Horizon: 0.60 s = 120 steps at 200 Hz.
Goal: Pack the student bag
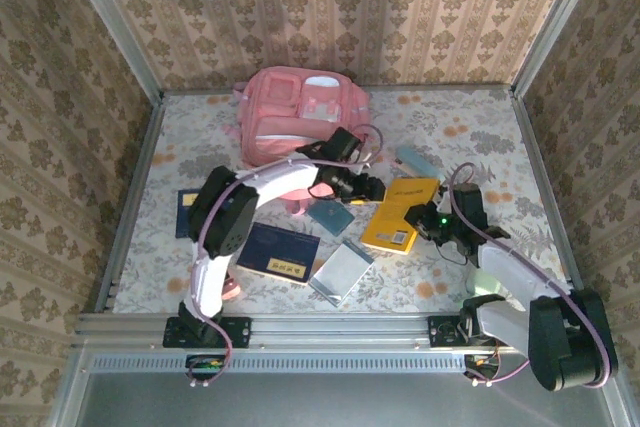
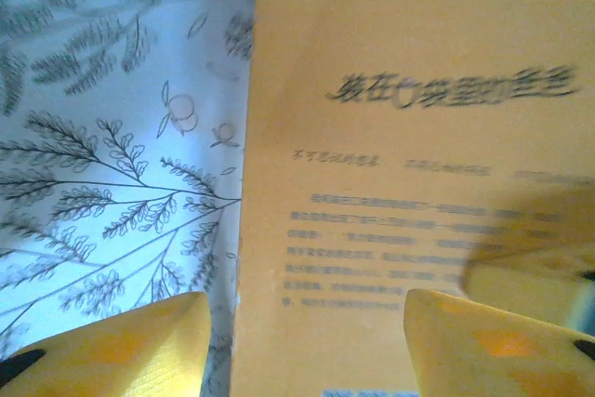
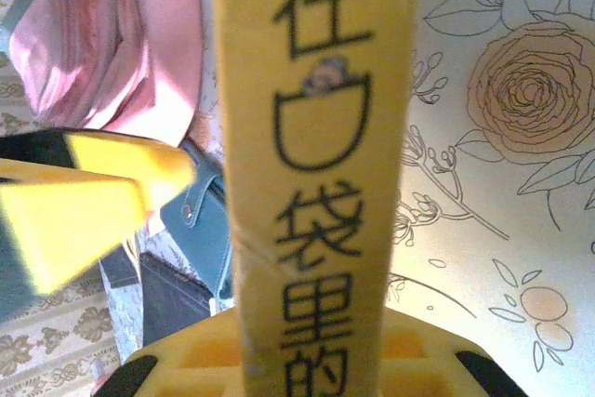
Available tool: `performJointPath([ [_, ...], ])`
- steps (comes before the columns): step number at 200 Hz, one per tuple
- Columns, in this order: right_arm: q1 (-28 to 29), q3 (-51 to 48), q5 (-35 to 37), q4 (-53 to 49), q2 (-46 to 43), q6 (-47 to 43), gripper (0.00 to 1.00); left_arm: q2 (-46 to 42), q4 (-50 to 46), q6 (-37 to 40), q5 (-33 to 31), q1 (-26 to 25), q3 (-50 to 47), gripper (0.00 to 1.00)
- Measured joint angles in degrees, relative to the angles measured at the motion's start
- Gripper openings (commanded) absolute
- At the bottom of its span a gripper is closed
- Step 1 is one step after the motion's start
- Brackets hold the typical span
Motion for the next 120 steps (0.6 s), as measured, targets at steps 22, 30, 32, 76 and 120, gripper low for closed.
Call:
performJointPath([
  [22, 1.0, 1.2, -0.2, -2.4, -3.8, -0.6, 0.00, -7.1, -0.9, 0.1, -1.5, 1.1, -1.2, 0.63],
  [30, 1.6, 2.0, -0.2, -3.1, -5.0, -0.5, 0.00, -9.8, -1.0, 0.2, -2.3, 1.3, -1.7, 0.64],
  [32, 1.7, 2.3, -0.3, -3.3, -5.4, -0.5, 0.00, -10.5, -1.0, 0.2, -2.5, 1.3, -2.0, 0.64],
  [76, 7.0, 9.7, 2.5, -3.2, -12.2, 1.1, 0.00, -28.7, 3.2, -3.3, -6.2, 2.5, -14.7, 0.72],
  [120, 12.2, 16.7, 8.5, 4.6, -10.4, 5.7, 0.00, -44.3, 7.9, -10.1, -12.2, 5.5, -27.2, 0.82],
])
